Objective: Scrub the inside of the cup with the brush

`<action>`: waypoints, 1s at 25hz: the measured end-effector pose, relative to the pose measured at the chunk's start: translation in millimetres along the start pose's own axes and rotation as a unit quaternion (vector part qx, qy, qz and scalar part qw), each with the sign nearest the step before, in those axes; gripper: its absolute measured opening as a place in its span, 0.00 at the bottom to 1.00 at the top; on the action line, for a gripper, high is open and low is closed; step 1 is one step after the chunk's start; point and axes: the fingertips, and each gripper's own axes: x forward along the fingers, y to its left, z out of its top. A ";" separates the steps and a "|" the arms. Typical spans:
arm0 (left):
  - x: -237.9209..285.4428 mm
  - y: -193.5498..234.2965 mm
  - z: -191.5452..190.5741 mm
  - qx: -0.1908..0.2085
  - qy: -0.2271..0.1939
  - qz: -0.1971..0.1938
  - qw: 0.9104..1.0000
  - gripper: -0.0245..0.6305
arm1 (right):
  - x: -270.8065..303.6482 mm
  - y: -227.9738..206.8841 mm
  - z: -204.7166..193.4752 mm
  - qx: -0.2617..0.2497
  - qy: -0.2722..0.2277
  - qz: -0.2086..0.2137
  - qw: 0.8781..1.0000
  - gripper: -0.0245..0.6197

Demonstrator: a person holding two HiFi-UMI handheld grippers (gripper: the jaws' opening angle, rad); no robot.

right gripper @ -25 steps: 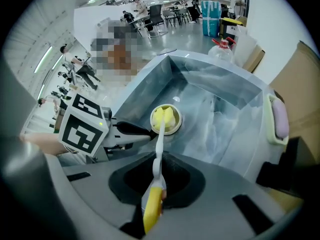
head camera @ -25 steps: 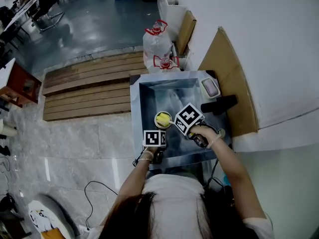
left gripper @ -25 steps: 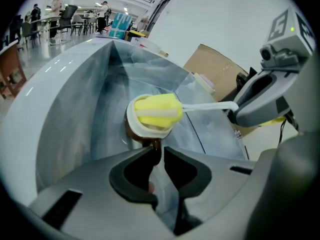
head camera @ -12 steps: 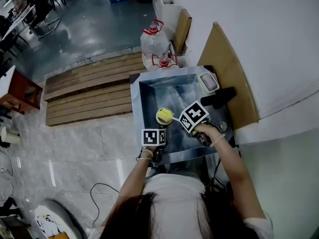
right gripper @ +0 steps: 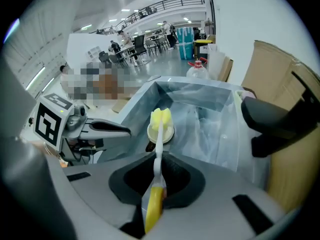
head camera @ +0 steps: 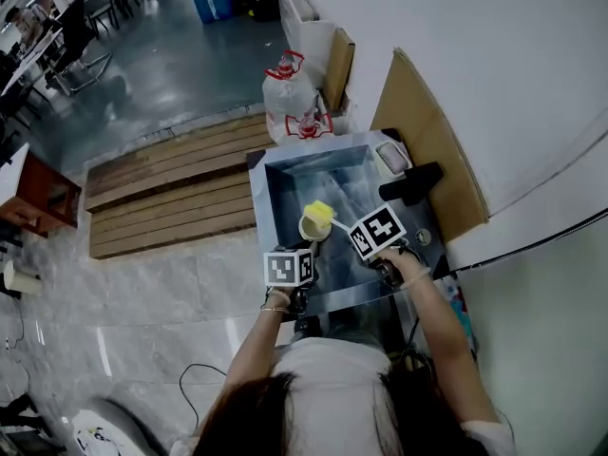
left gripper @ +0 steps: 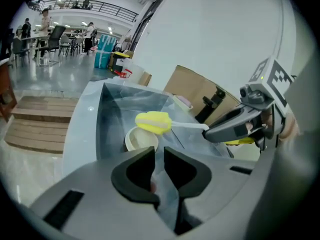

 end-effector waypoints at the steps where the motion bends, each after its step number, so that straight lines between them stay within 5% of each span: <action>1: -4.0 0.0 0.4 0.003 -0.003 0.000 1.000 0.13 | -1.9 0.6 0.6 0.005 -0.011 -0.005 1.000 0.12; 8: -32.4 -0.9 13.5 0.041 -0.035 0.004 0.999 0.08 | -17.7 6.4 7.5 0.005 -0.097 -0.046 0.994 0.11; 25: -99.4 -25.6 39.9 0.119 -0.124 -0.011 0.985 0.05 | -57.4 38.2 -4.7 0.074 -0.207 -0.099 0.970 0.12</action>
